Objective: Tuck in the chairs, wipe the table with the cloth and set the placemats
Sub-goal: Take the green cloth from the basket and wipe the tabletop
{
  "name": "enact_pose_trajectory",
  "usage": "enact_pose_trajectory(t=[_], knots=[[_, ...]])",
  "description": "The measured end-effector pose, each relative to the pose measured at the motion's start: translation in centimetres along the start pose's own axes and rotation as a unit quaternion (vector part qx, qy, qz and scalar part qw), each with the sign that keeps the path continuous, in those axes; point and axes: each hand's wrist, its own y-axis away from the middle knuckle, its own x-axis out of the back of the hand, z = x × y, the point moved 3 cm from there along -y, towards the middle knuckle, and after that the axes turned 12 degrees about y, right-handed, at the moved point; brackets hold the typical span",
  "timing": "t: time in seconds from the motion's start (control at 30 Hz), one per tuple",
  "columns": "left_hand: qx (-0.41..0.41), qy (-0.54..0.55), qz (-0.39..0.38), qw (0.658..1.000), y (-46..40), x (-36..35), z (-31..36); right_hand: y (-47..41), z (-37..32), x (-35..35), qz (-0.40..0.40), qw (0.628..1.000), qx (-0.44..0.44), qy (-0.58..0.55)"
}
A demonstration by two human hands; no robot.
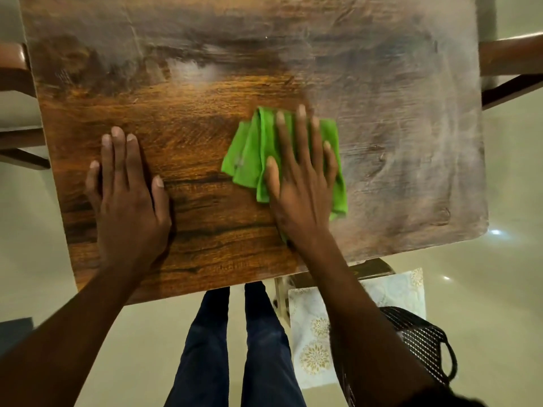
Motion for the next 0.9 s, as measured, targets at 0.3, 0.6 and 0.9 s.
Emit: enact_pose_trajectory(t=[0.3, 0.6, 0.9], knots=[[0.005, 0.003, -0.005, 1.0, 0.0, 0.2, 0.0, -4.4, 0.9, 0.1, 0.021, 0.999, 0.029, 0.005], [-0.076, 0.017, -0.047, 0.996, 0.2, -5.5, 12.6, 11.0, 4.4, 0.0, -0.075, 0.997, -0.011, -0.016], [-0.071, 0.05, -0.058, 0.995, -0.2, -8.3, 12.9, -6.1, 5.6, -0.7, 0.03, 0.999, -0.028, -0.002]])
